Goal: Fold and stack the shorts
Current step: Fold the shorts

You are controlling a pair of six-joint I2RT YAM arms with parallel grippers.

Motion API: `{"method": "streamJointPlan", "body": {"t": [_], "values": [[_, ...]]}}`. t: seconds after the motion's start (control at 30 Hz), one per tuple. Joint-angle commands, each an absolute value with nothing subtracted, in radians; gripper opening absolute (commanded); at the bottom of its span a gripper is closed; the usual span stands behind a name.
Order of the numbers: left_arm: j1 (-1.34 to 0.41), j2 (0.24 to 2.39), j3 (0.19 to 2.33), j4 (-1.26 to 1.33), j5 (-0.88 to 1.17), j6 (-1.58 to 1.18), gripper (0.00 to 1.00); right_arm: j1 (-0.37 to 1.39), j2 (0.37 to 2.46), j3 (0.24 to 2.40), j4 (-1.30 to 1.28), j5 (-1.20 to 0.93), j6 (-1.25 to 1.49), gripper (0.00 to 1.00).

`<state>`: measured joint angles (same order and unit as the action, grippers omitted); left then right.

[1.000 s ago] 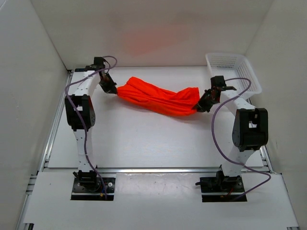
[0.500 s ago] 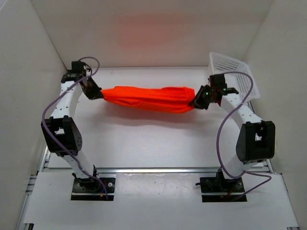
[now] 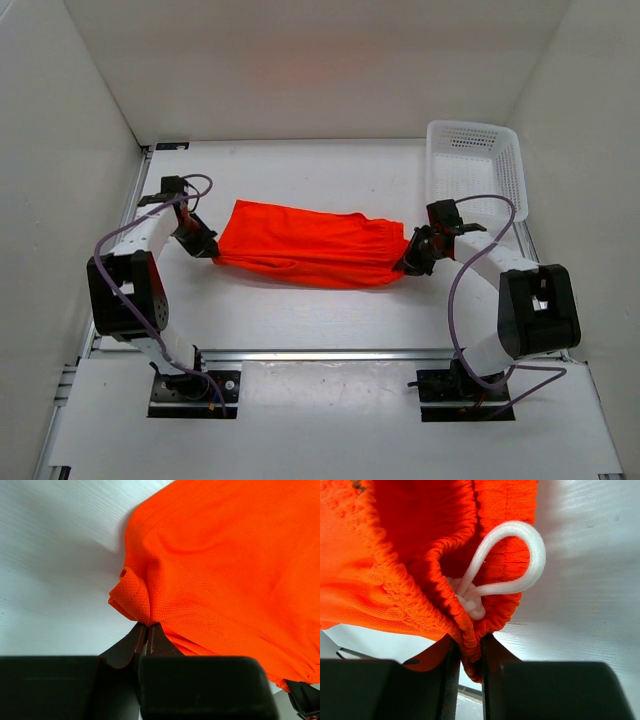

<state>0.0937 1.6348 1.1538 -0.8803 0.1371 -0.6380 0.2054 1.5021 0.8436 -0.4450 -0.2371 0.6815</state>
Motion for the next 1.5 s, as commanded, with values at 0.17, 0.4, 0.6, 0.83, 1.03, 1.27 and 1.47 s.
{"method": "streamJointPlan", "body": {"t": [0.17, 0.4, 0.6, 0.83, 1.03, 1.27, 1.47], "values": [[0.121, 1.491, 1.051, -0.833, -0.054, -0.644, 0.11, 0.183, 1.410, 0.784, -0.514, -0.077, 0.640, 0.20], [0.130, 1.482, 1.017, -0.833, -0.045, -0.632, 0.11, 0.195, 1.215, 0.761, -0.620, 0.023, 0.604, 0.80], [0.130, 1.493, 1.048, -0.833, -0.021, -0.612, 0.87, 0.195, 1.209, 0.916, -0.664, 0.112, 0.595, 0.20], [0.130, 1.448, 1.118, -0.885, -0.032, -0.591, 1.00, 0.230, 1.408, 1.208, -0.676, 0.153, 0.534, 0.00], [0.130, 1.424, 1.169, -0.897, -0.052, -0.600, 1.00, 0.241, 1.638, 1.459, -0.696, 0.218, 0.492, 0.00], [0.130, 1.442, 1.198, -0.907, -0.043, -0.600, 1.00, 0.221, 1.889, 1.678, -0.730, 0.327, 0.474, 0.00], [0.130, 1.451, 1.207, -0.907, -0.025, -0.589, 1.00, 0.189, 1.977, 1.766, -0.787, 0.449, 0.474, 0.00]]}}
